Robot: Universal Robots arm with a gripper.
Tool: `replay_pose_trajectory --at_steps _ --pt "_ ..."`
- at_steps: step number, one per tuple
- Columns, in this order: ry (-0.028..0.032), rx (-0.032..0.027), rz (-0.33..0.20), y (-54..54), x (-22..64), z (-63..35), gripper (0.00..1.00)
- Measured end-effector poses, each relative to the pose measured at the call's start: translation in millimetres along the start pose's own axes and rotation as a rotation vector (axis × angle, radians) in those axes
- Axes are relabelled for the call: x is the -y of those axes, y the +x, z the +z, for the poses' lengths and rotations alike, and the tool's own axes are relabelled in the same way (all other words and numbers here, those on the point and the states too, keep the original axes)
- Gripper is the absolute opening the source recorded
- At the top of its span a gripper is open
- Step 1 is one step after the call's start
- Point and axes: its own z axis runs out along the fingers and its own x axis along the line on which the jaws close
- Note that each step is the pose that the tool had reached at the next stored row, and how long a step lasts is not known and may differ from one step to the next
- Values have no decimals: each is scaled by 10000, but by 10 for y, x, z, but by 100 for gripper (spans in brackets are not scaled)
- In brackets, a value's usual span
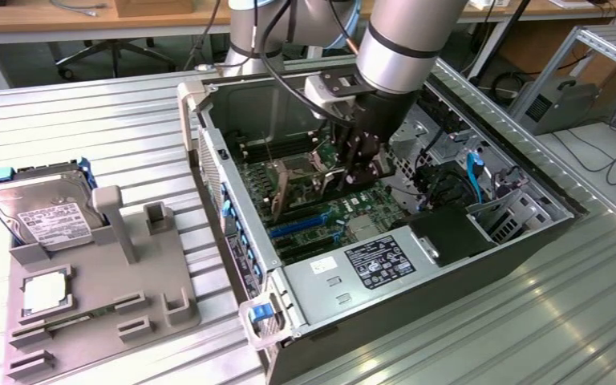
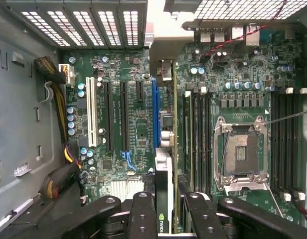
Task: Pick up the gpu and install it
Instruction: 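Insert the gpu into the slot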
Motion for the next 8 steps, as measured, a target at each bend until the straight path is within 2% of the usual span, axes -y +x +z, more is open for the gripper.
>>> replay_pose_trajectory --at_steps 8 --pt "3 0 0 1 -7 13 27"
